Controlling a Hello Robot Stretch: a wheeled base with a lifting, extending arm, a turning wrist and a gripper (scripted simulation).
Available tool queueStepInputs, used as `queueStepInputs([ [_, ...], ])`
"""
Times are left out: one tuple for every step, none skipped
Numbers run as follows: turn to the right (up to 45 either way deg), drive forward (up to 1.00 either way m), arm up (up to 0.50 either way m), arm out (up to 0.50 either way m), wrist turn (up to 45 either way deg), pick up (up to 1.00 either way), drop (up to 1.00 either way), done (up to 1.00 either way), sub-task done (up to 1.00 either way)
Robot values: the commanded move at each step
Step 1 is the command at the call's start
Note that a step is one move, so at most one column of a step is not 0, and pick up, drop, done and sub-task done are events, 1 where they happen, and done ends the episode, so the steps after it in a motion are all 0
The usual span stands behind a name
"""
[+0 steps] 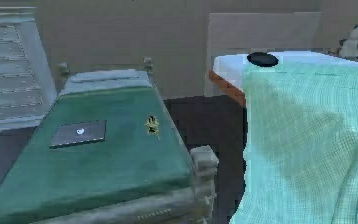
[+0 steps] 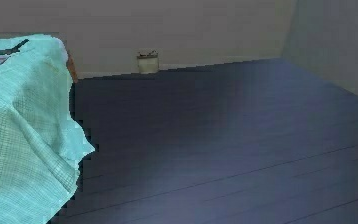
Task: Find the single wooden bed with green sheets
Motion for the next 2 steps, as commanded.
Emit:
queueStepInputs([
  [-21.0,0.0,0.0,0.0,0.0,0.0,0.0,0.0,0.0],
  [0.0,0.0,0.0,0.0,0.0,0.0,0.0,1.0,0.0],
])
